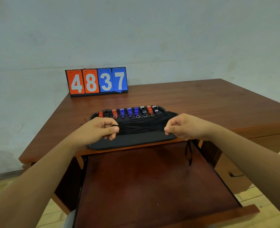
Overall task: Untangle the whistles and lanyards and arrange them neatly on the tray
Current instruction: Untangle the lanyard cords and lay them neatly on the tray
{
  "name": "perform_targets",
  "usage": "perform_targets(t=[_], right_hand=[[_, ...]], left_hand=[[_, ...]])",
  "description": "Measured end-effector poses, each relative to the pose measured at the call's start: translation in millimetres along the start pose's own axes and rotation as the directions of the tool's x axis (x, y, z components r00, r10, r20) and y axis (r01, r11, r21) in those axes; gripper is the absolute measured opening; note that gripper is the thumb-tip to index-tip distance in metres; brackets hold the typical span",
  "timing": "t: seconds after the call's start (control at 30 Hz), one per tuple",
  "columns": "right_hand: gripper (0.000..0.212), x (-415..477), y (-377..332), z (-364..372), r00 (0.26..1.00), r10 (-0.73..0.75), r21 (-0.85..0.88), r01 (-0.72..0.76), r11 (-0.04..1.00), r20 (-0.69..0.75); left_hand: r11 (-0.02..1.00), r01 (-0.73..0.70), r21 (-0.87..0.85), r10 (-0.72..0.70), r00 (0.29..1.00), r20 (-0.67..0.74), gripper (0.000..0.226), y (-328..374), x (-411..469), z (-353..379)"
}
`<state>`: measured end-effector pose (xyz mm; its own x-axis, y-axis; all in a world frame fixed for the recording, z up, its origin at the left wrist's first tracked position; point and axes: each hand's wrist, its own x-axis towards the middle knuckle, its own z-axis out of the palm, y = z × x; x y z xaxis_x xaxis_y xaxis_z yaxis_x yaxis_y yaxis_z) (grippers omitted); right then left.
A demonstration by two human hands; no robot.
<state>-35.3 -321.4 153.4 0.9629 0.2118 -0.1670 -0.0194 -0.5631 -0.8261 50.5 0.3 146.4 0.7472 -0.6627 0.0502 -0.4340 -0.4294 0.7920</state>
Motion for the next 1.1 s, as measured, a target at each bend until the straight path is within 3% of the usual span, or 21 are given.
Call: perform_targets(t=[0.17,0.37,0.6,0.77,0.9,1.1], right_hand=[[0.022,-2.5,8.3,-5.1,0.998,0.002,-0.064,-0.006,0.998,-0.065],[0.017,1.3,22.5,-16.1,0.97,-0.058,-0.261,-0.006,0.965,-0.237],[0.019,1.6,40.1,-27.4,0.945,-0.047,-0.257,-0.04,0.966,-0.324],[0.018,9.9,55.9,-30.6,0.931,0.001,-0.219,-0.087,0.972,-0.364],[0.014,14.4,63.5,-32.3,0.91,0.051,-0.117,-0.108,0.987,-0.412],[0.011,17.0,68.4,-33.5,0.863,0.028,-0.153,-0.121,0.981,-0.504]], left_hand=[[0.988,0.014,-0.157,-0.028,0.996,-0.088,0.022,-16.2,-9.2,-5.8],[0.987,0.12,0.104,-0.101,0.979,-0.179,0.007,-31.9,-17.9,-15.0],[0.94,0.23,0.253,-0.144,0.938,-0.316,0.011,-49.9,-27.5,-27.6],[0.875,0.242,0.419,-0.12,0.948,-0.296,0.014,-55.7,-26.3,-22.5],[0.863,0.249,0.44,-0.118,0.946,-0.303,0.015,-59.5,-26.3,-23.0],[0.839,0.268,0.473,-0.104,0.933,-0.344,0.022,-69.3,-29.1,-33.6]])
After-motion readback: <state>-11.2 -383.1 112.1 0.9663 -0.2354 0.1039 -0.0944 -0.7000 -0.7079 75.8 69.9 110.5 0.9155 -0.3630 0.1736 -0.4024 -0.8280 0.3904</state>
